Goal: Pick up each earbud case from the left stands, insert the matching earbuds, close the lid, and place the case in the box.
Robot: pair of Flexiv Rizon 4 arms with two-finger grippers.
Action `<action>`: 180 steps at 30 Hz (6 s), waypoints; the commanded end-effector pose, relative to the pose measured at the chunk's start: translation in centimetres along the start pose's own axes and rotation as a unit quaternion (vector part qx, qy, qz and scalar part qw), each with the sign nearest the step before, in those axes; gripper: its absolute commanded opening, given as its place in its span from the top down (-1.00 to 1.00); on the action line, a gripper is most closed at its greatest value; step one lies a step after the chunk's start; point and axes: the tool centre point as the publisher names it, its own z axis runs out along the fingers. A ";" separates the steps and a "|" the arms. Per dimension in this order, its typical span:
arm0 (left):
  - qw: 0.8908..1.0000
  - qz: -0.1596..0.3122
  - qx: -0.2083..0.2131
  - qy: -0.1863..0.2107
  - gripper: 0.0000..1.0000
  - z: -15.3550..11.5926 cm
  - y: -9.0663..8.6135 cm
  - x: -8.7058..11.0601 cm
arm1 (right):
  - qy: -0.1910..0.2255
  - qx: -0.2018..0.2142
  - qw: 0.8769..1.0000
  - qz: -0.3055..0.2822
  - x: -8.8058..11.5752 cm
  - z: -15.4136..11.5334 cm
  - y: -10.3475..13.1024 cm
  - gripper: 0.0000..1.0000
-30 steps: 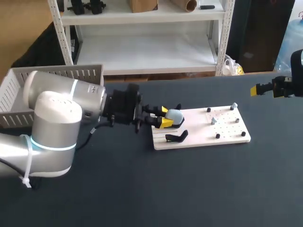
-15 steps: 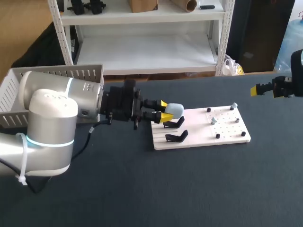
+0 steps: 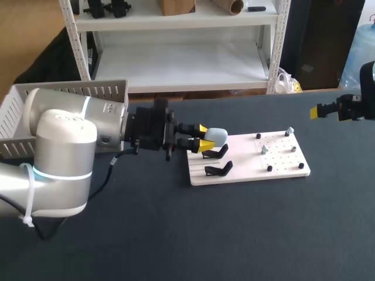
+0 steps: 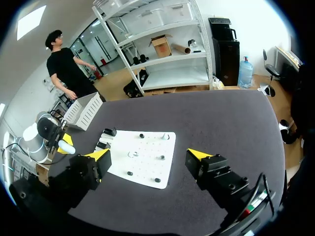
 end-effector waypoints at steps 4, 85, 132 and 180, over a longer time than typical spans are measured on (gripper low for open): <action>1.000 0.003 0.011 -0.014 1.00 0.5 -0.4 -0.2 | 0.000 -0.003 1.000 -0.001 0.0 0.1 -0.2 -1.00; 0.995 0.007 0.014 -0.096 1.00 1.5 -0.6 -0.7 | 0.128 -0.050 0.975 -0.174 6.1 6.4 20.1 -1.00; 0.995 0.007 0.014 -0.096 1.00 1.5 -0.6 -0.7 | 0.099 -0.013 0.982 -0.158 1.9 6.4 18.5 -1.00; 0.995 0.007 0.014 -0.096 1.00 1.5 -0.6 -0.7 | 0.207 0.212 0.930 -0.215 0.9 11.3 -2.7 -0.50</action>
